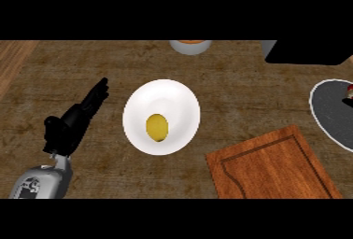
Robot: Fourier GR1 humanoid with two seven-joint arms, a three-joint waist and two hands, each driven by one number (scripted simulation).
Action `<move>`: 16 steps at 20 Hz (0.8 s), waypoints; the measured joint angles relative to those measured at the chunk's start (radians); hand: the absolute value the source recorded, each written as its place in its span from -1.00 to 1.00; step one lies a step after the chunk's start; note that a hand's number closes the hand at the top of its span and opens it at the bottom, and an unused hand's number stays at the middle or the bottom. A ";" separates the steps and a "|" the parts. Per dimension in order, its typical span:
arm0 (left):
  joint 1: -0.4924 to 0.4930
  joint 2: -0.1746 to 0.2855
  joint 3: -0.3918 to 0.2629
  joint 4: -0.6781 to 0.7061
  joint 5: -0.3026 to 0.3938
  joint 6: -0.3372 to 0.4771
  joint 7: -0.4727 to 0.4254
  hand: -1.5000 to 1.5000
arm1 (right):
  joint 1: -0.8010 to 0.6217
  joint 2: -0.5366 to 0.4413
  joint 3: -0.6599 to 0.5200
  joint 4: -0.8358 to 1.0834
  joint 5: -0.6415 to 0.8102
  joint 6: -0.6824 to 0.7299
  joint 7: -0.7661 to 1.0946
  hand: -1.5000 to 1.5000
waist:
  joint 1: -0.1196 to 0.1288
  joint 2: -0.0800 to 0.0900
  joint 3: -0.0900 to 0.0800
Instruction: Pick the cupcake from the cutting board and place it in the pan
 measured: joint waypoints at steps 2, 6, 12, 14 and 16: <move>0.007 -0.002 -0.001 -0.011 -0.001 0.003 0.011 0.00 | 0.008 0.008 -0.055 -0.007 -0.060 0.011 -0.069 -1.00 | -0.004 -0.002 0.000; 0.016 -0.007 0.000 -0.010 -0.011 0.013 0.002 0.00 | 0.034 -0.011 -0.154 0.002 -0.173 0.115 -0.178 -1.00 | -0.014 -0.004 -0.001; 0.019 -0.010 0.005 -0.003 -0.014 0.011 -0.001 0.00 | 0.109 -0.066 -0.230 0.044 -0.272 0.322 -0.299 -1.00 | -0.022 -0.007 -0.002; 0.031 -0.012 0.002 -0.006 -0.017 0.009 0.001 0.00 | 0.146 -0.055 -0.240 0.045 -0.294 0.367 -0.362 -1.00 | -0.026 -0.010 -0.004; 0.039 -0.008 0.009 -0.011 -0.018 0.007 -0.002 0.00 | 0.176 -0.051 -0.251 0.039 -0.317 0.397 -0.423 -1.00 | -0.029 -0.012 -0.004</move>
